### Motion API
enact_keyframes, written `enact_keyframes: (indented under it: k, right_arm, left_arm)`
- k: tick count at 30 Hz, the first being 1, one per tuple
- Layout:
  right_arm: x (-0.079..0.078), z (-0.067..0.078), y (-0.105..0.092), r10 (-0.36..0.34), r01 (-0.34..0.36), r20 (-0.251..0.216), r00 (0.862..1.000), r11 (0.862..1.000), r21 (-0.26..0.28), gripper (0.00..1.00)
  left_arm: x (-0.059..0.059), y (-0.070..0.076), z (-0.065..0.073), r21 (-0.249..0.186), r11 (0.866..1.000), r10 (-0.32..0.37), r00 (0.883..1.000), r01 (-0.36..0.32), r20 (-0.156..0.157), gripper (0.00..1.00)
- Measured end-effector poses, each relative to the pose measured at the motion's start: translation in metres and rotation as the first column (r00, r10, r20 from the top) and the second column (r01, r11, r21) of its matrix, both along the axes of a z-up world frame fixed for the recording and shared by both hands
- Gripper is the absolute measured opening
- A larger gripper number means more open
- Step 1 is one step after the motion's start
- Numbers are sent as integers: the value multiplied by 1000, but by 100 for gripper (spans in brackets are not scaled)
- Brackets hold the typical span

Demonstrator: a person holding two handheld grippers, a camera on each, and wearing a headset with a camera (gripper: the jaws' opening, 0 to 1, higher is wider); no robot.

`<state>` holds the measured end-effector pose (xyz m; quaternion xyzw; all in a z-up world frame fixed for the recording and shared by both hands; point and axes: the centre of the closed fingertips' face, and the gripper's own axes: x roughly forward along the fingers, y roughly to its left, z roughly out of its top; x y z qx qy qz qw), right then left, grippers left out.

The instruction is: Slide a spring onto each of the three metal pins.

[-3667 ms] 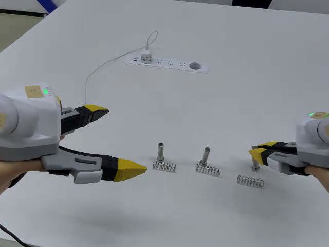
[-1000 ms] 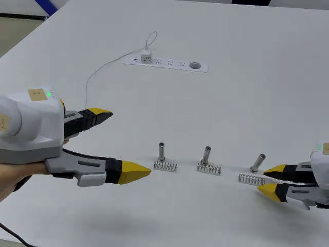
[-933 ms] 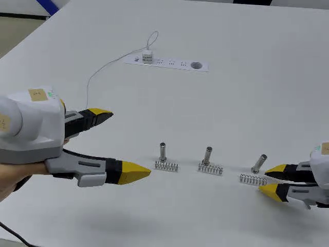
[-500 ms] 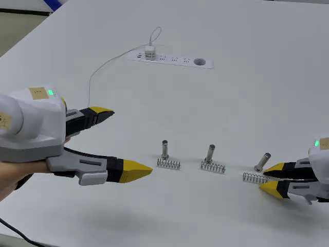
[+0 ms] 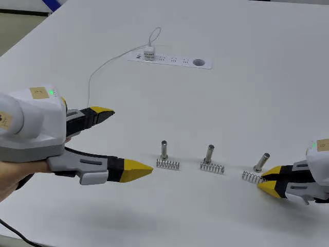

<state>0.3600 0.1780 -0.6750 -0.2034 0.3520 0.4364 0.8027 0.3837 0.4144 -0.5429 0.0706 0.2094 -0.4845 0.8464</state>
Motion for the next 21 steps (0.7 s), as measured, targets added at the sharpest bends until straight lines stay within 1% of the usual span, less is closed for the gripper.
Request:
enact_keyframes:
  k: [3,8,12,15,21]
  right_arm:
    - [-2,1,0,1,-1,3,1000,1000,-12,11]
    - [-4,11,2,-9,9,4,1000,1000,12,11]
    - [-8,23,5,7,-7,8,1000,999,35,10]
    - [-10,31,4,12,-13,15,1000,999,35,10]
    - [-8,50,3,12,-13,50,999,999,35,10]
  left_arm:
    - [-1,0,0,1,1000,-4,1000,4,1,95]
    - [-2,-1,3,-8,1000,-5,1000,5,7,95]
    - [-2,-2,6,-16,1000,-9,1000,10,14,95]
    - [-3,-4,8,-21,1000,-15,1000,15,19,95]
    - [-7,-13,10,-29,999,-40,999,40,24,94]
